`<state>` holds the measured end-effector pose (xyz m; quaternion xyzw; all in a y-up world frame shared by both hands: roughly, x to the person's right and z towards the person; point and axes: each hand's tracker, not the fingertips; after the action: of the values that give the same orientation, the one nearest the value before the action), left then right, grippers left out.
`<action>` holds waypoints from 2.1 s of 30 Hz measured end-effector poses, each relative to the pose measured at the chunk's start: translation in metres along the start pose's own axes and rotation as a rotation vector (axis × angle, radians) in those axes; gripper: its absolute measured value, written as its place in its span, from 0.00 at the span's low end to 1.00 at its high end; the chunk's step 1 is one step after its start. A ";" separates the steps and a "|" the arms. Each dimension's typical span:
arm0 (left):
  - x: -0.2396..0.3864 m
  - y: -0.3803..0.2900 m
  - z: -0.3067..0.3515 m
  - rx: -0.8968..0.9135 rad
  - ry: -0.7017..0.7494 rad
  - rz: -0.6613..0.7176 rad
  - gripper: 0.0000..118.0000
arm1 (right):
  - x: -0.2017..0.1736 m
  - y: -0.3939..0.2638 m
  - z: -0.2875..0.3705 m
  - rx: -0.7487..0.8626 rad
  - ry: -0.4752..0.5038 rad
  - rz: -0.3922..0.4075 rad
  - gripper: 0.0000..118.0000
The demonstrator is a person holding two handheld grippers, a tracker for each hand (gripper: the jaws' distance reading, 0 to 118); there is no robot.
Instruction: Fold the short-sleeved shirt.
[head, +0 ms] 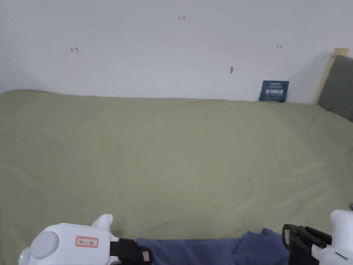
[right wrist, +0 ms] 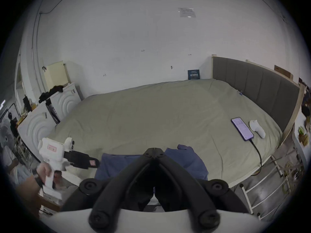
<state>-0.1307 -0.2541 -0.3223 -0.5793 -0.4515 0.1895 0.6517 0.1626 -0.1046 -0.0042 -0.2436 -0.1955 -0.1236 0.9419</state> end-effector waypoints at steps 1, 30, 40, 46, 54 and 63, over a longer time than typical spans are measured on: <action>-0.008 0.001 0.007 -0.013 0.005 0.007 0.01 | -0.001 0.000 0.000 0.001 0.000 0.005 0.02; -0.044 -0.018 -0.038 0.104 -0.059 0.159 0.08 | -0.002 0.004 -0.009 -0.026 0.013 0.001 0.02; -0.045 0.031 0.113 0.345 0.133 0.126 0.08 | -0.021 0.008 -0.020 -0.038 0.038 0.036 0.02; -0.028 0.037 0.190 0.354 0.502 -0.024 0.08 | -0.044 0.010 -0.034 -0.052 0.088 0.072 0.02; 0.032 0.038 0.101 0.072 0.981 -0.392 0.08 | -0.063 0.001 -0.035 -0.085 0.142 0.110 0.02; 0.090 0.037 0.011 -0.011 0.734 -0.474 0.08 | -0.040 -0.009 -0.024 -0.094 0.099 0.066 0.02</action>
<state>-0.0830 -0.1687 -0.3240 -0.4920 -0.3115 -0.1864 0.7913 0.1314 -0.1190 -0.0373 -0.2874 -0.1344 -0.1135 0.9415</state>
